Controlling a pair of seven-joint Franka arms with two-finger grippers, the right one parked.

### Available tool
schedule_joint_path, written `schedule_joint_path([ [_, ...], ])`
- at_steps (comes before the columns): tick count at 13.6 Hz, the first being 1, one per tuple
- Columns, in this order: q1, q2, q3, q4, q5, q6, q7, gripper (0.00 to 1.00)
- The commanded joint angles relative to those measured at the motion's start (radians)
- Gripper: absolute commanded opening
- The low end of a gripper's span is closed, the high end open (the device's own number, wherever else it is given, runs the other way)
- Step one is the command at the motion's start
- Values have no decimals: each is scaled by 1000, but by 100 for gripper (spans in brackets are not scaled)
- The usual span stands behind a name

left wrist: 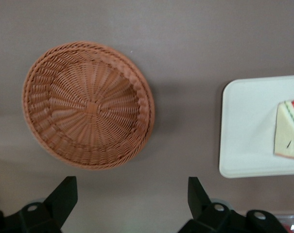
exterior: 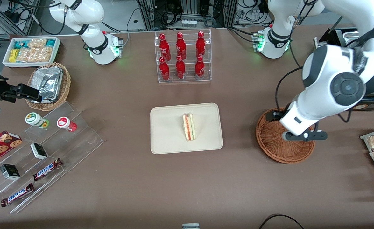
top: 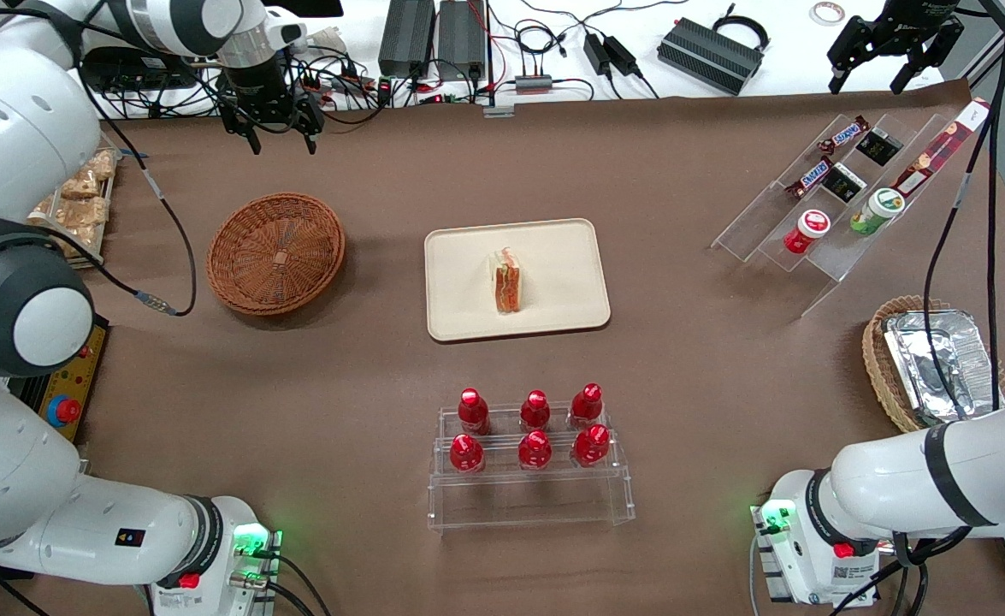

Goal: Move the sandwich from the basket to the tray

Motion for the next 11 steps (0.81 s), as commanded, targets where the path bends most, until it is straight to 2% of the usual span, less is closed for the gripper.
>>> schedule_joint_path([
  [1, 50, -109, -9, -91, -17, -18, 59, 100],
  [4, 100, -146, -30, -100, -17, -72, 101, 100],
  [6, 174, -169, -86, -99, -17, -104, 107, 100],
  [11, 240, -244, -84, -96, -15, -207, 176, 100],
])
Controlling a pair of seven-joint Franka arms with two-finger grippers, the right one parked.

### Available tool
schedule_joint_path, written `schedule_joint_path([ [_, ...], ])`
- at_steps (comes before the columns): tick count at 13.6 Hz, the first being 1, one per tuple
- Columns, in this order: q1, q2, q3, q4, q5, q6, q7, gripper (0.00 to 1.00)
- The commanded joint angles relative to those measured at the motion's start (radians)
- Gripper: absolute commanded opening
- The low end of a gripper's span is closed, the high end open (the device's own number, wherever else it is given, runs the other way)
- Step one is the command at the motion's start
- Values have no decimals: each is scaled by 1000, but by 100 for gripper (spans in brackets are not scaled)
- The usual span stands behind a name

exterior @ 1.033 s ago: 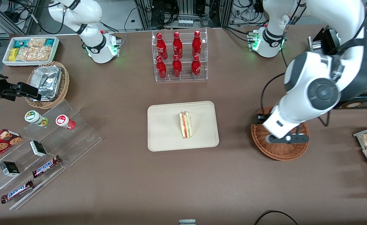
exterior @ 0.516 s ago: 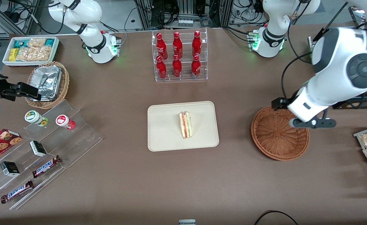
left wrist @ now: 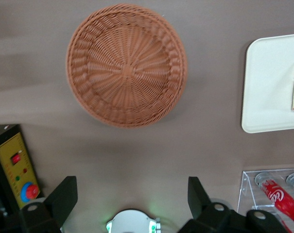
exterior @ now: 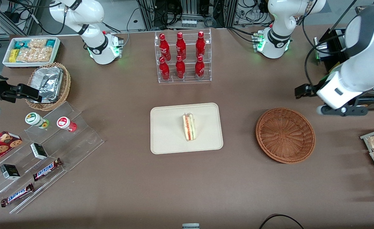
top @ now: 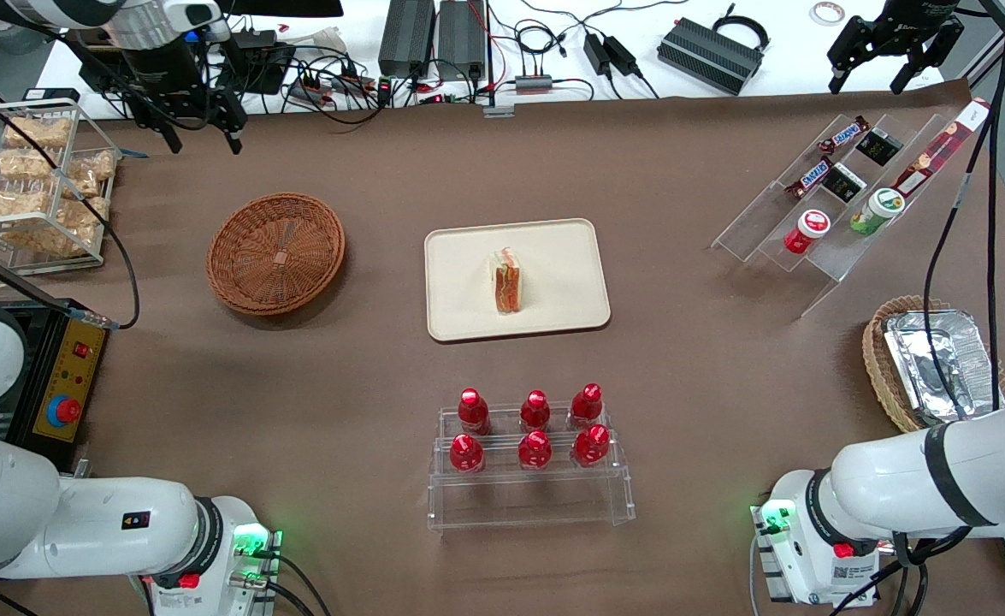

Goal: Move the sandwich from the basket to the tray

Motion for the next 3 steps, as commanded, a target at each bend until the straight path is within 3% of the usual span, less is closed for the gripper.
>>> schedule_joint_path([
  [1, 38, -58, -12, -24, -15, -38, 23, 100],
  [3, 41, -69, -8, -24, -15, -41, 23, 100],
])
